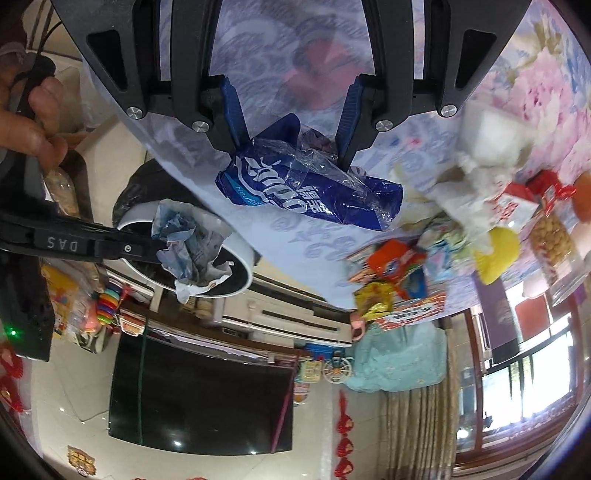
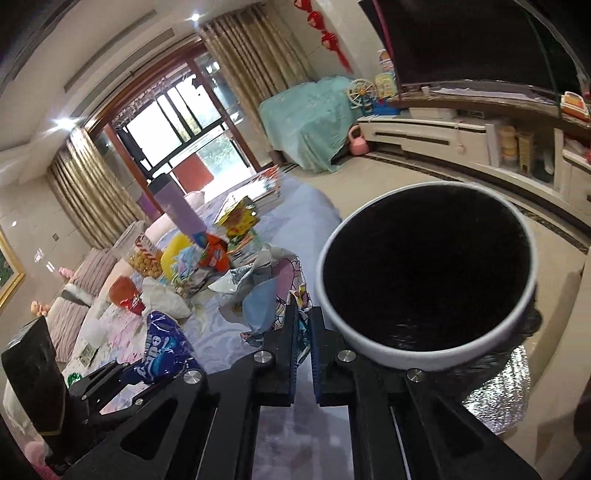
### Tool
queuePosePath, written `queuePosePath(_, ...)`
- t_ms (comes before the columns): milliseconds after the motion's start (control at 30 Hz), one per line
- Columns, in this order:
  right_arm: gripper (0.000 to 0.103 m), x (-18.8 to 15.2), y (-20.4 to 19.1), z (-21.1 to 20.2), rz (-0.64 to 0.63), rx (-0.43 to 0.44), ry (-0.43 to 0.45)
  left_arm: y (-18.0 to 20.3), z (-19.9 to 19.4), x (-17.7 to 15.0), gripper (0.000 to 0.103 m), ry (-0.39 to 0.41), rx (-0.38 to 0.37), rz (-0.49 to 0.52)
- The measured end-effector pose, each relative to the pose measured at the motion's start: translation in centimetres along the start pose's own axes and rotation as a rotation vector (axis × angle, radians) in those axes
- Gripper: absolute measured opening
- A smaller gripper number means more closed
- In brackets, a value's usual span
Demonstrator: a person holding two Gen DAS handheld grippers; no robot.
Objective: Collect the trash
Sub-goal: 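Carry both held wrappers over the black-and-white trash bin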
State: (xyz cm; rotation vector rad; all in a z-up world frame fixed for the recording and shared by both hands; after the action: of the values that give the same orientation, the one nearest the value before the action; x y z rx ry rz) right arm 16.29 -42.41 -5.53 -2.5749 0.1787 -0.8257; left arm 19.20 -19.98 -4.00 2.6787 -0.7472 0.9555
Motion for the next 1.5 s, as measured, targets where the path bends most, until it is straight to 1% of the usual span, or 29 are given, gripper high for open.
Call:
queuePosePath(300,0.005,0.3,1.8,-1.8,0.029,-0.026,0.039,1.8,1.7,2.6,0.044,0.005,-0.029,0.04)
queuePosePath(600,0.005,0.9,4.8,-2.9,0.074,-0.069,0.066,3.6,4.3,5.4,0.044,-0.001,-0.056,0.085)
queuePosePath(933,0.005,1.6,6.9,-2.6,0.104,-0.097,0.064,4.7,6.6,8.2,0.044,-0.01,-0.086,0.105)
queuePosePath(1267,0.005,2.4,8.4,-2.6,0.107,-0.133,0.064,6.8,8.8,10.8,0.044,-0.01,-0.11,0.143)
queuePosePath(1500,0.005,3.0,9.4,-2.6,0.109,-0.153,0.06,7.6,10.2,11.6,0.045,-0.023,-0.114,0.16)
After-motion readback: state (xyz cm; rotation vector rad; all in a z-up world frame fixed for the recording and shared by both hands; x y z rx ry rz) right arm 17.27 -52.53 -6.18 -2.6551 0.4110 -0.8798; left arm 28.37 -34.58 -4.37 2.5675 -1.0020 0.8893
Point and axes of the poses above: each gripper's, at about its wrist camera, not at the fingertips, and z roughly the way its jaws point, y to its right, x to its top, the point moved 2 cm from there along z, roughly the way its jaws point, and after that the axes turned 10 degrees about -y, right-handed, at the moved point
